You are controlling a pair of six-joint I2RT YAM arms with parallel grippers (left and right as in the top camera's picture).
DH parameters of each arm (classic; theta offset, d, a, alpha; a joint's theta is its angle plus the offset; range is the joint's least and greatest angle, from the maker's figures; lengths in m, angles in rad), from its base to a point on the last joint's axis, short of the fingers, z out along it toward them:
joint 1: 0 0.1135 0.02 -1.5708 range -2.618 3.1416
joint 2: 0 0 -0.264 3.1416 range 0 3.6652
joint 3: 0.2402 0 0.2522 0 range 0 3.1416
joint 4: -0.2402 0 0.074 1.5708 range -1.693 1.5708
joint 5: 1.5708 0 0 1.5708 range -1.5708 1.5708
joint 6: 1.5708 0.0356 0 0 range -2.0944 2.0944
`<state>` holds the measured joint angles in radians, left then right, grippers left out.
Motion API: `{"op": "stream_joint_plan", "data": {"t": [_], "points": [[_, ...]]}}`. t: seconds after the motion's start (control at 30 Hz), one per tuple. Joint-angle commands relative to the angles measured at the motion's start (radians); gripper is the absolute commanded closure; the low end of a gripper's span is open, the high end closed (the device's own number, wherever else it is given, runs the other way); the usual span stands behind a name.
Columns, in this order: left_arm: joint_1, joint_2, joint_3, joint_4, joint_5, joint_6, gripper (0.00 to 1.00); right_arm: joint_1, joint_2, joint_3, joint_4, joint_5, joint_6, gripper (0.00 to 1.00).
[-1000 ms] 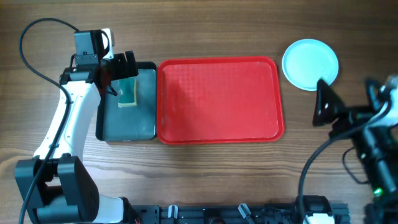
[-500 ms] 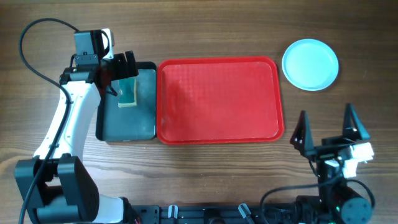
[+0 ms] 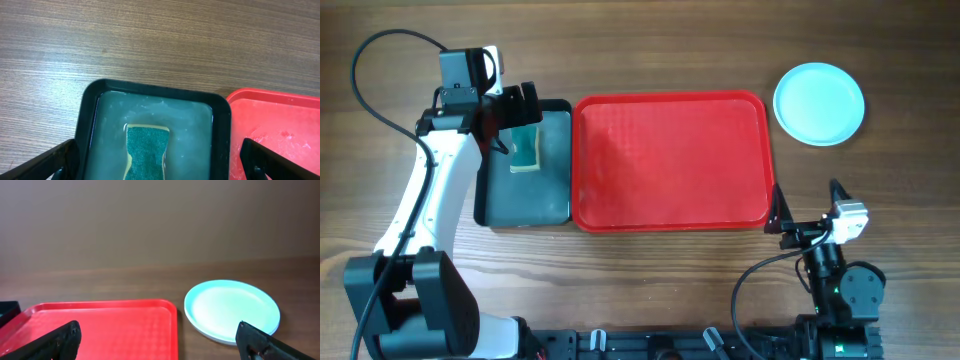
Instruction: Clean dirty plates on tray and stack at the side
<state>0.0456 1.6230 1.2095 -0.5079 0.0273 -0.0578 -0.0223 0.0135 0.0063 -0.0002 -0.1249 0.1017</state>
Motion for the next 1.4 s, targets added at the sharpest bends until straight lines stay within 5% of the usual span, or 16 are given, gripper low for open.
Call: {"op": "stream_joint_plan", "data": {"t": [0.0,1.13,1.37], "points": [[-0.006,-0.002,0.005,0.003,0.008,-0.006,0.0,0.006,-0.011,-0.001,0.006,0.022,-0.02,0.0],[-0.006,-0.009,0.005,-0.008,0.008,-0.006,0.0,0.006,-0.01,-0.001,0.006,0.022,-0.021,0.0],[-0.006,-0.159,0.005,-0.053,0.008,-0.006,0.0,0.006,-0.009,-0.001,0.006,0.022,-0.021,0.0]]}}
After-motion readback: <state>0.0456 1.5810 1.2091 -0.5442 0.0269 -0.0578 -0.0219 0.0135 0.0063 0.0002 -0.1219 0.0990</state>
